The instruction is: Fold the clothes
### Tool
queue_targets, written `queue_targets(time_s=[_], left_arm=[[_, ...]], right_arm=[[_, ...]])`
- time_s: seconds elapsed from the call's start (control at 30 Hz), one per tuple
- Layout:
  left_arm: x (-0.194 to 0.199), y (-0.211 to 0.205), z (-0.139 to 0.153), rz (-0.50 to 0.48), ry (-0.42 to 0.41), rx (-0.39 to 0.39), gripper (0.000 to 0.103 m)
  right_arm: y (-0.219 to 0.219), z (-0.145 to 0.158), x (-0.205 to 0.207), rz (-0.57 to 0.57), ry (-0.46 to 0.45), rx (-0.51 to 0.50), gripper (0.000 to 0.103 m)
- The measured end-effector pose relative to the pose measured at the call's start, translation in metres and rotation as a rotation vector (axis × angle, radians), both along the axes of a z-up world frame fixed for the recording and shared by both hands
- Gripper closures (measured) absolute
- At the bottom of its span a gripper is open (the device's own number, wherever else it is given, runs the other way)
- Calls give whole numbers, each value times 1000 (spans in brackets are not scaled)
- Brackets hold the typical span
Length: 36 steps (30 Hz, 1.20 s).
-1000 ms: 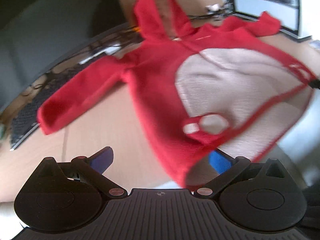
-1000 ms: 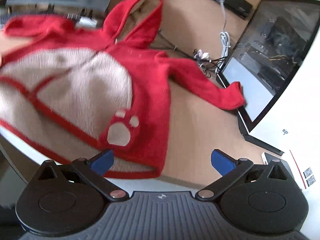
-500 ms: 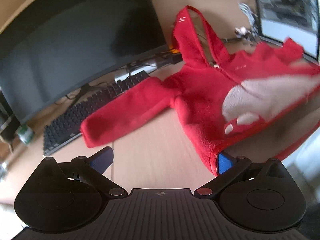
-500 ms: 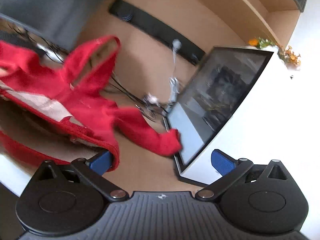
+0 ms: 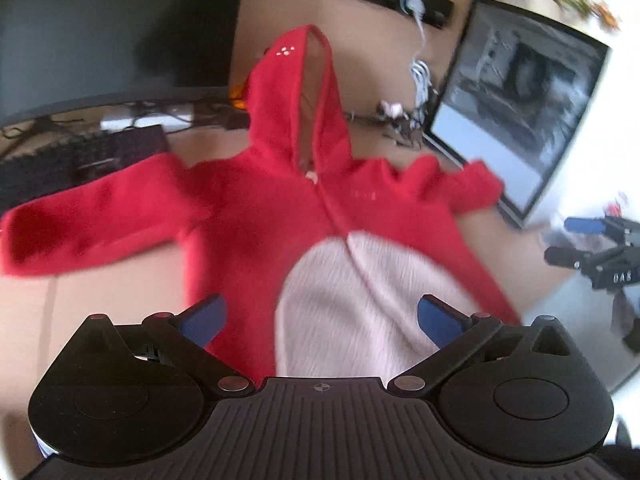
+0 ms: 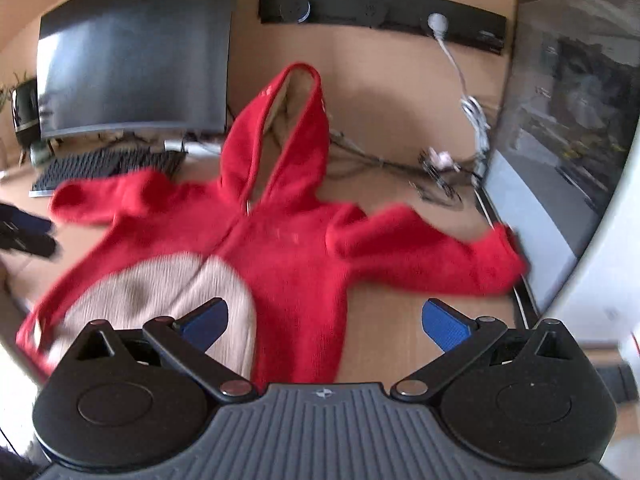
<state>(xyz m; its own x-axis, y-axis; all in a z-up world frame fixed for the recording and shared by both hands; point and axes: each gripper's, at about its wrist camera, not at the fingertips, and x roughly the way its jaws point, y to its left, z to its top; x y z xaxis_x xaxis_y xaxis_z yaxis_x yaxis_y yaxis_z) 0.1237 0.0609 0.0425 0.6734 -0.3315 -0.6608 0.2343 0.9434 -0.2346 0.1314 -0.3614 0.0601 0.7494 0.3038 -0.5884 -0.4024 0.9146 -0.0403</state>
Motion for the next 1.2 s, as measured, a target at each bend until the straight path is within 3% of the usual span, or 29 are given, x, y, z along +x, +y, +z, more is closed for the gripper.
queue_targets(time_s=[0.27, 0.43, 0.5, 0.6, 0.8, 0.93, 1.2], left_arm=[[101, -66, -46, 69, 98, 82, 0], [133, -54, -75, 224, 207, 98, 0], [136, -46, -82, 267, 238, 96, 0], [138, -41, -85, 269, 228, 94, 0], [154, -40, -89, 225, 200, 163, 0], [161, -37, -88, 183, 221, 178, 0], [166, -34, -87, 162, 221, 174, 0]], right_arm=[[45, -17, 121, 94, 41, 62, 0], [56, -62, 193, 69, 257, 277, 0], [67, -80, 205, 78, 305, 274, 0], [80, -106, 220, 18, 338, 183, 0], [93, -114, 226, -4, 265, 124, 0], [115, -120, 221, -16, 232, -1, 0], [96, -100, 203, -70, 278, 96, 0]])
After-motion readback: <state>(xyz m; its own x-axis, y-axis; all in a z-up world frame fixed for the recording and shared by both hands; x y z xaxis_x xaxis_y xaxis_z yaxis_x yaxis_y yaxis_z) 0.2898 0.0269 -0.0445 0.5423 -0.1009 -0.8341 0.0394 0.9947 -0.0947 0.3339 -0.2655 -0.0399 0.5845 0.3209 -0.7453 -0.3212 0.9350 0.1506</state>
